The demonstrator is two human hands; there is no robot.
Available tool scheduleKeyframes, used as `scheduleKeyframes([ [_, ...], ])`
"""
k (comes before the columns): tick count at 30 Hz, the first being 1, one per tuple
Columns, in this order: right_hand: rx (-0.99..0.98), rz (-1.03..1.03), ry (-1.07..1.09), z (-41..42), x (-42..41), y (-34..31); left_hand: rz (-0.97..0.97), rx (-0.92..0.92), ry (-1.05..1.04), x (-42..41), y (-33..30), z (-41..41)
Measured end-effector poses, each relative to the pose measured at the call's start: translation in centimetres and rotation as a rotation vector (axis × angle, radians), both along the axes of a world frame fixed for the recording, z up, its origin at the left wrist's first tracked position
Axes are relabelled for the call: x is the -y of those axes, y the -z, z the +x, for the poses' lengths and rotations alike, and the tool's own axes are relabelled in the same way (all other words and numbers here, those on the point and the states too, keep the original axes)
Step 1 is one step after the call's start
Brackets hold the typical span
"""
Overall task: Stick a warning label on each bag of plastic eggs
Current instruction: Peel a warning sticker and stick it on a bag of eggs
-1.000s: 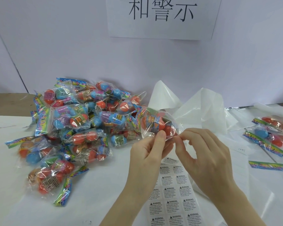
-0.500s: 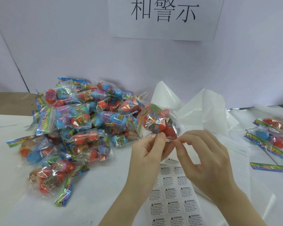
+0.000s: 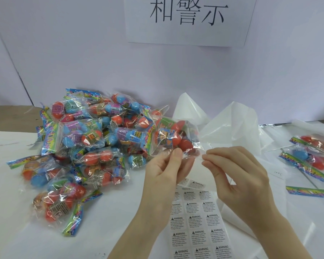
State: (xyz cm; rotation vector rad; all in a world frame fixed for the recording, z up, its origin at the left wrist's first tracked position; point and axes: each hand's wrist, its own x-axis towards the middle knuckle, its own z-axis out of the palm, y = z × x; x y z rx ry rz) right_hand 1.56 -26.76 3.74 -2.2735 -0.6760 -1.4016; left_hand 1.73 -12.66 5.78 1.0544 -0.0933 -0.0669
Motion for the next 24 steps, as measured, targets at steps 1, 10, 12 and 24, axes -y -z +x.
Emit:
scheduleKeyframes([
  [1, -0.01, 0.008, -0.007, -0.02, 0.06, -0.01, 0.001, 0.002, 0.002, -0.03, 0.0, -0.01],
  [10, -0.079, 0.03, -0.032, -0.09, 0.13, -0.13, 0.001, -0.022, 0.024, -0.15, -0.14, -0.01],
  [12, -0.081, 0.018, -0.029, -0.15, 0.1, -0.12, 0.003, -0.033, 0.011, -0.07, -0.1, -0.03],
  [24, 0.064, -0.143, 0.066, -0.28, -0.07, -0.37, -0.003, -0.051, -0.039, -0.14, -0.34, -0.17],
])
